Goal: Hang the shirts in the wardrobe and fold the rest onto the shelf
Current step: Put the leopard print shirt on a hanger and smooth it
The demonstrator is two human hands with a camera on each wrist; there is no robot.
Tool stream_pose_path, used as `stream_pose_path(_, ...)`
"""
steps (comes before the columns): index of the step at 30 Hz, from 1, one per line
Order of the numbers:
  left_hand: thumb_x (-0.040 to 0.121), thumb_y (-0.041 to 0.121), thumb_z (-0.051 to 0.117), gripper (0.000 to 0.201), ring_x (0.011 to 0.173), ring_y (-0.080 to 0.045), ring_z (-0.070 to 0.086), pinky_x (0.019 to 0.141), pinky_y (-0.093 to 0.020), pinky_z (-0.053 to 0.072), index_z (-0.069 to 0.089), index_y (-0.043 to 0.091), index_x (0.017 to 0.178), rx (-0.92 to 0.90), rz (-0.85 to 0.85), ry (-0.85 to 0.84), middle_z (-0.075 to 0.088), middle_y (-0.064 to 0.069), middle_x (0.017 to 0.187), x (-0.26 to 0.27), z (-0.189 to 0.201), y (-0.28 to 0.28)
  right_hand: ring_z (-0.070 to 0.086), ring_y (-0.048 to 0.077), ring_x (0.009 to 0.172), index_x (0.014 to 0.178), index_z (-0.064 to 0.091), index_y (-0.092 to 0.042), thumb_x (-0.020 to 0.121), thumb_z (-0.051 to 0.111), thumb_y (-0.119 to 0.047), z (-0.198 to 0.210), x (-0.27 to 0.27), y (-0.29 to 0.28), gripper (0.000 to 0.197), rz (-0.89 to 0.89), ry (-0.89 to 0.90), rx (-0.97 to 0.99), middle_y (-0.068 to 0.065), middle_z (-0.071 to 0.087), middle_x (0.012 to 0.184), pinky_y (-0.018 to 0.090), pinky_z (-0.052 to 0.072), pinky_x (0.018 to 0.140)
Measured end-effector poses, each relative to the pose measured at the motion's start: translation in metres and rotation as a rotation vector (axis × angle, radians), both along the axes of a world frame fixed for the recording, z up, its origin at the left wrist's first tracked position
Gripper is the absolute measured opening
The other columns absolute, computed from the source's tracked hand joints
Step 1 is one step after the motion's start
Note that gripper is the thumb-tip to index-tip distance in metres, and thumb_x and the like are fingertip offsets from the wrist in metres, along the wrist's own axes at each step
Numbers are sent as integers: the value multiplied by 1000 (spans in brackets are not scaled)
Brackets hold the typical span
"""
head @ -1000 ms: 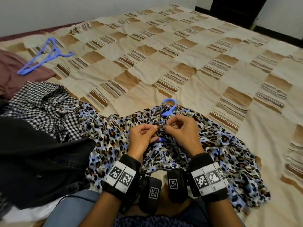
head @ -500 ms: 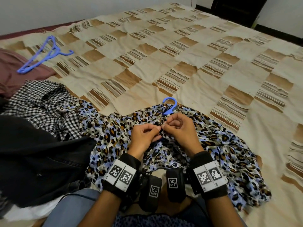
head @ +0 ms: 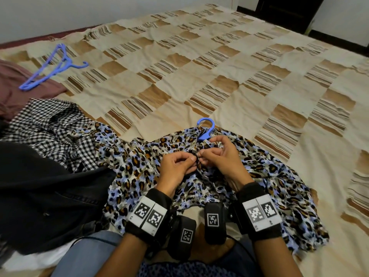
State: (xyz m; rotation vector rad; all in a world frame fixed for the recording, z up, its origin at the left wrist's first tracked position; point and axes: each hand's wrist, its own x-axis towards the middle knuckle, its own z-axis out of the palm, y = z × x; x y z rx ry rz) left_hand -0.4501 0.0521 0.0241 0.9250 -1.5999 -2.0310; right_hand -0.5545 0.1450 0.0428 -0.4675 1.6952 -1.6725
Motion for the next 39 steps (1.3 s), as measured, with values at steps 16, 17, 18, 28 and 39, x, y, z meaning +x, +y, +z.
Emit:
stream_pose_path(16,86,16,66,20,78,-18,67,69,-23,58,72,-3,86,-75,57,-71,70,-19,85,-1,-1,3,66,18,67,104,44,-16,75,72,7,-2,6,-3,46,91,298,96,13,69,80,23,55,67)
stream_pose_path(17,86,14,65,18,78,-17,67,67,-22,57,71,-3,84,-72,67,-69,70,-18,84,-1,-1,2,66,19,67,106,43,-13,74,72,8,-2,6,-3,47,93,305,102,12,69,79,24,56,67)
stream_pose_path(18,86,13,64,16,77,-16,67,65,-20,57,71,-2,83,-61,75,-64,70,-17,84,-1,-2,2,67,20,68,107,43,-11,73,72,9,-2,6,-3,49,92,302,103,13,69,79,25,56,68)
stream_pose_path(28,87,12,63,10,70,-8,62,70,-20,57,68,5,81,264,80,-74,67,-5,74,-2,2,-3,63,19,67,104,40,-12,73,70,12,-3,5,-8,50,20,227,107,7,67,76,32,54,72)
stream_pose_path(39,91,15,57,14,68,-4,65,70,-21,55,66,8,83,341,-2,-59,69,2,67,-3,3,-5,58,16,65,99,38,-12,78,57,18,-3,2,-8,42,-45,-72,25,4,63,72,29,50,69)
